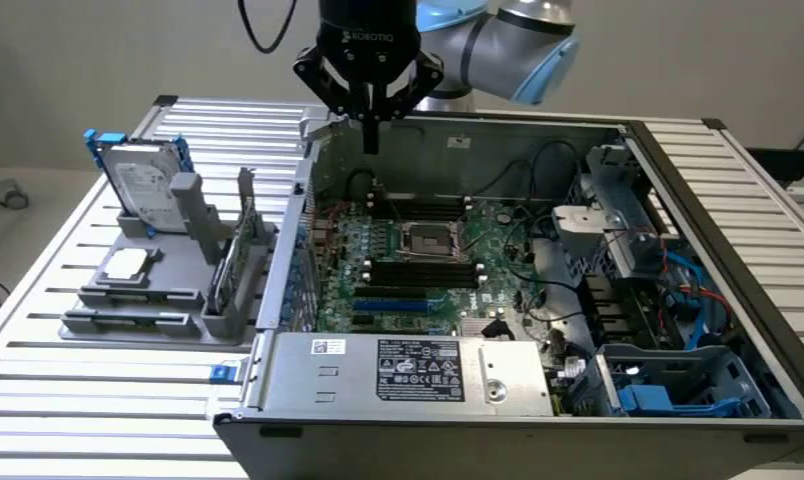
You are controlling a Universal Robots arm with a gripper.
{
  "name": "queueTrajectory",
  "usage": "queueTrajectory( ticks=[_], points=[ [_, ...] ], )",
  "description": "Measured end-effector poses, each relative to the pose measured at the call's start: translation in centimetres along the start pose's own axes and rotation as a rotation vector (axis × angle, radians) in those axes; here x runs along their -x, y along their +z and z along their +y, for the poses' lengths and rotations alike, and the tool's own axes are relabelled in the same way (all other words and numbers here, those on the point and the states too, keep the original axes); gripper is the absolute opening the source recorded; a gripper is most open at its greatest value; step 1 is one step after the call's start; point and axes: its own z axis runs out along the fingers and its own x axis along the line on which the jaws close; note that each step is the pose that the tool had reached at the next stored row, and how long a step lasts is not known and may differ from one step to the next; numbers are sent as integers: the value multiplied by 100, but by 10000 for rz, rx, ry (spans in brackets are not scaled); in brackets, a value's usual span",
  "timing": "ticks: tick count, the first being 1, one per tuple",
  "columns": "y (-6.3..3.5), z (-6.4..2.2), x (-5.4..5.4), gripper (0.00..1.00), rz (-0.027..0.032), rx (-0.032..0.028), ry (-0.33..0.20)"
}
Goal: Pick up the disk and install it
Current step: 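Reach for the disk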
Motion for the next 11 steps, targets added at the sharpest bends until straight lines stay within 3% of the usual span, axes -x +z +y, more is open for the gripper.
queueTrajectory(
  ticks=[3, 11],
  points=[
    [-1, -2, -39, 11, 0, -15, 2],
    [10, 19, -406, 11, 15, -33, 0]
  ],
)
